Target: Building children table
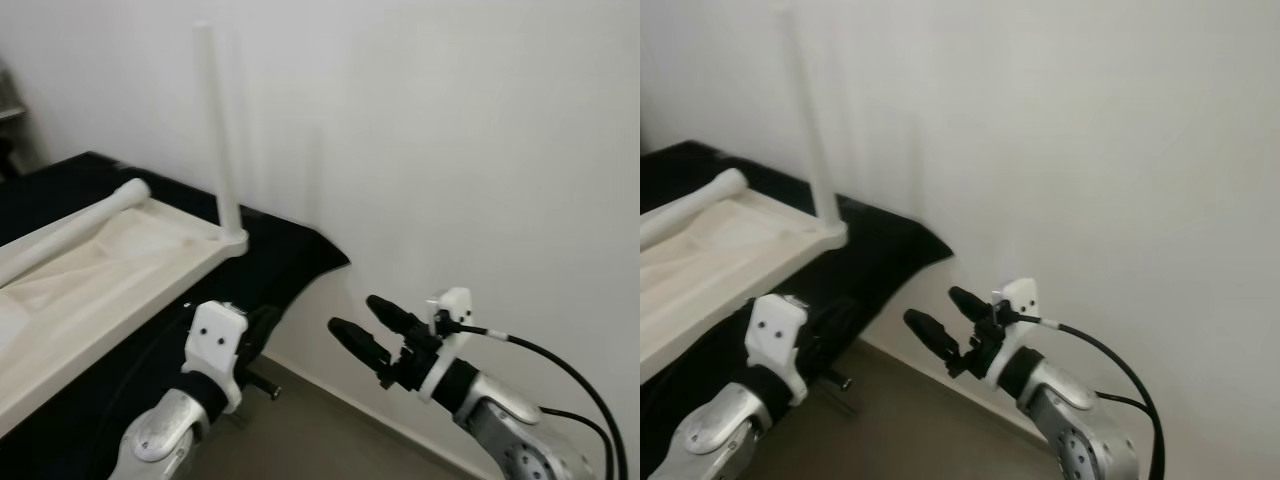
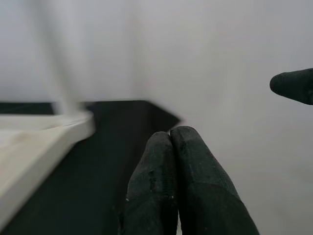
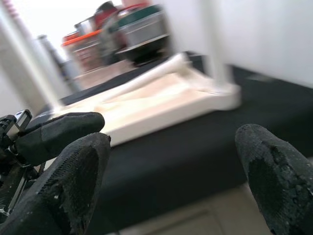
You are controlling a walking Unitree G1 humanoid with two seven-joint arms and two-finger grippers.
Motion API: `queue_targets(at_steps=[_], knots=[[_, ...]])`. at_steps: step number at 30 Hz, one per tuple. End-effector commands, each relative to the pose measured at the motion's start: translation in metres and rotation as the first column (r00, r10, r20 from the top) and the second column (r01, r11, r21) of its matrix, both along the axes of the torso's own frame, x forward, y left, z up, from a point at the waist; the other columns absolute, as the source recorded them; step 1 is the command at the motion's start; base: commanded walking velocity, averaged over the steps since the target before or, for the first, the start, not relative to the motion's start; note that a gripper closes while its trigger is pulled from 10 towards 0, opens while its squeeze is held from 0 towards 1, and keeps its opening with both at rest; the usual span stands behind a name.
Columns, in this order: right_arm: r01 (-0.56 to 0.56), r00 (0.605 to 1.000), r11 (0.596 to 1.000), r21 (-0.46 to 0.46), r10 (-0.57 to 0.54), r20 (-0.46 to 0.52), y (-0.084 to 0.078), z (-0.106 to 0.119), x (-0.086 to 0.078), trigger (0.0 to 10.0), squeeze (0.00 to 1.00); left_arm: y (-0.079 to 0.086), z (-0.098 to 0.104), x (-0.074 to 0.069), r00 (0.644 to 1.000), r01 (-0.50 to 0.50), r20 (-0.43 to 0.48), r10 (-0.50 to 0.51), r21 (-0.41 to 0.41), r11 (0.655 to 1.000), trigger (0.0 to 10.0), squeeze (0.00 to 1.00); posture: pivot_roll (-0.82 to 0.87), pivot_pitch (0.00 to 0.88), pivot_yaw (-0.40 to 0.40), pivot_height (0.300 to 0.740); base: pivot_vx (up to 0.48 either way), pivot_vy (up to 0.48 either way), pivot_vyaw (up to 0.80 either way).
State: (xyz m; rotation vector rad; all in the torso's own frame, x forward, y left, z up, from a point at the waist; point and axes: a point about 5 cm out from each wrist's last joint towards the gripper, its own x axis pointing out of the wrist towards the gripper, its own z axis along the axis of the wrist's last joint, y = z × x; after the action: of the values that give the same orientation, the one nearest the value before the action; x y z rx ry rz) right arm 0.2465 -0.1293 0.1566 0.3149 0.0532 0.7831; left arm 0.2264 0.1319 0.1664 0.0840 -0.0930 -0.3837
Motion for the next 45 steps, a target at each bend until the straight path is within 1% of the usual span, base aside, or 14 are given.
queue_targets(at_steps=[1,13,16,20,34,37,40,45], knots=[[-0.021,1.000,1.000,0.020,0.021,0.011,0.0050,0.0020,-0.0003,10.0,0.00,0.0057,-0.0030,0.0005,1.000,-0.020,-0.015,0.020,0.015,1.000,10.0,0.00,0.02,0.030,-0.072,0.740,0.262,0.000,0.78],[-0.044,0.999,0.999,0.027,0.043,0.016,0.0058,0.0022,-0.0008,10.0,0.00,0.0056,-0.0025,0.0019,1.000,-0.017,-0.013,0.017,0.012,1.000,10.0,0.00,0.02,0.030,-0.075,0.740,0.256,0.000,0.78],[-0.050,0.999,0.998,0.025,0.049,0.017,0.0060,0.0021,-0.0010,10.0,0.00,0.0048,-0.0006,0.0008,1.000,0.003,0.002,-0.003,-0.002,1.000,10.0,0.00,0.02,0.029,-0.077,0.740,0.000,0.000,0.78],[-0.054,0.998,0.998,0.024,0.053,0.018,0.0057,0.0020,-0.0006,10.0,0.00,0.0047,0.0005,0.0006,1.000,0.003,0.014,-0.003,-0.002,1.000,10.0,0.00,0.02,0.029,-0.079,0.740,0.000,0.000,0.79],[-0.069,0.997,0.998,0.009,0.069,0.020,0.0050,0.0017,-0.0021,10.0,0.00,0.0036,0.0016,-0.0008,1.000,0.000,0.027,0.000,-0.002,1.000,10.0,0.00,0.01,0.033,-0.084,0.740,0.000,0.000,0.78],[-0.063,0.998,0.998,0.020,0.063,0.016,0.0044,0.0020,-0.0024,10.0,0.00,0.0030,0.0012,-0.0018,1.000,0.005,0.025,-0.005,0.008,1.000,10.0,0.00,0.01,0.033,-0.084,0.740,0.000,0.000,0.79],[-0.052,0.999,0.998,0.033,0.052,0.006,0.0034,0.0016,-0.0022,10.0,0.00,0.0022,-0.0003,-0.0027,1.000,0.017,0.012,-0.017,0.004,1.000,10.0,0.00,0.01,0.031,-0.084,0.740,0.000,-0.445,0.30],[-0.052,0.999,0.998,0.027,0.052,-0.004,0.0030,0.0009,-0.0024,10.0,0.00,0.0012,-0.0016,-0.0034,1.000,0.028,0.002,-0.028,0.000,1.000,10.0,0.00,0.00,0.027,-0.082,0.740,0.000,-0.480,0.00]])
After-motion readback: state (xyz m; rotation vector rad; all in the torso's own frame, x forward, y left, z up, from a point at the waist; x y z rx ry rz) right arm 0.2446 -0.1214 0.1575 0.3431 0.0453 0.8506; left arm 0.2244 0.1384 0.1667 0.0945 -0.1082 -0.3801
